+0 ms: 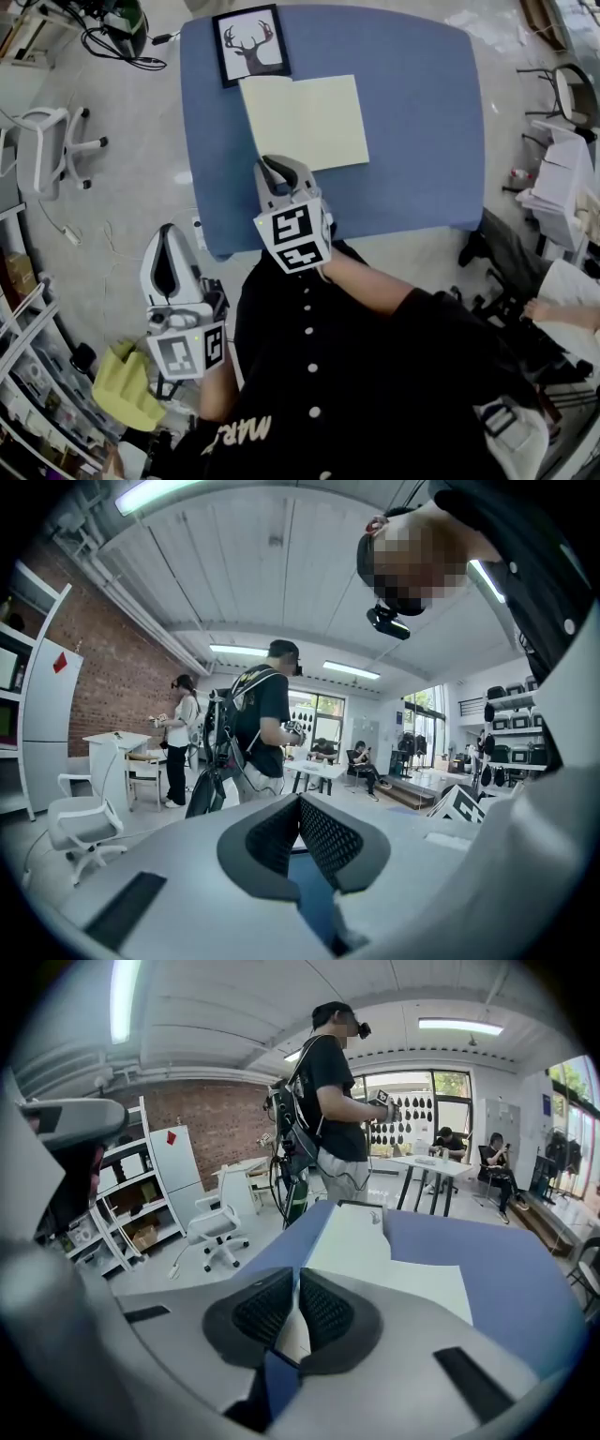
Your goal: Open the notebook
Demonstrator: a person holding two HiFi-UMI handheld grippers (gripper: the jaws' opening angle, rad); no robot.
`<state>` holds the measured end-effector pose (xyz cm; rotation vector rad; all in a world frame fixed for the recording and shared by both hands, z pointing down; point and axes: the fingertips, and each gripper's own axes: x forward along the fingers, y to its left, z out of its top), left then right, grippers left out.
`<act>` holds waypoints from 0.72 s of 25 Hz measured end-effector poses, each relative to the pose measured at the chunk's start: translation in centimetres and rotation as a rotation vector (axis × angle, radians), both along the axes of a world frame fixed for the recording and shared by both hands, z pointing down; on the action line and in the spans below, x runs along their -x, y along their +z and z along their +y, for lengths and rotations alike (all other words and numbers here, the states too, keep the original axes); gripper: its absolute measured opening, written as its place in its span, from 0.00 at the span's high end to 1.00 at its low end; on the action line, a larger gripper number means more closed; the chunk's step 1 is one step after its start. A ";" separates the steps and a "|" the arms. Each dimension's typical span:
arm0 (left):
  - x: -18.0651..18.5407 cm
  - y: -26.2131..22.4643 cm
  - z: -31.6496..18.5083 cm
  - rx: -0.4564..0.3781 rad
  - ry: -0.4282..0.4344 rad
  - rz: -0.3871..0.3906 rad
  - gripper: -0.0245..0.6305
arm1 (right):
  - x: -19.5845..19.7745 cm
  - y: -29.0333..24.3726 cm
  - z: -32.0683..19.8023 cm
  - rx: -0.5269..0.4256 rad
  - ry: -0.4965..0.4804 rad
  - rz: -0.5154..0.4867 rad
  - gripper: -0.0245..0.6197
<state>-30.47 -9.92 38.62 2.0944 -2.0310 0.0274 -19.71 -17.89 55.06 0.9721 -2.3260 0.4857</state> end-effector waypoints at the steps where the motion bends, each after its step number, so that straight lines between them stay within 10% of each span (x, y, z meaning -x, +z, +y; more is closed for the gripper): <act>1: 0.6 0.3 0.2 0.006 -0.007 -0.001 0.96 | 0.8 0.6 0.1 -0.007 -0.003 0.007 0.92; 11: 3.7 2.7 0.8 0.053 -0.025 0.006 0.96 | 5.7 6.2 1.7 -0.173 -0.056 0.201 0.93; 18: 4.5 3.6 0.7 0.069 -0.011 0.004 0.96 | 6.5 10.3 2.3 -0.088 -0.058 0.246 0.92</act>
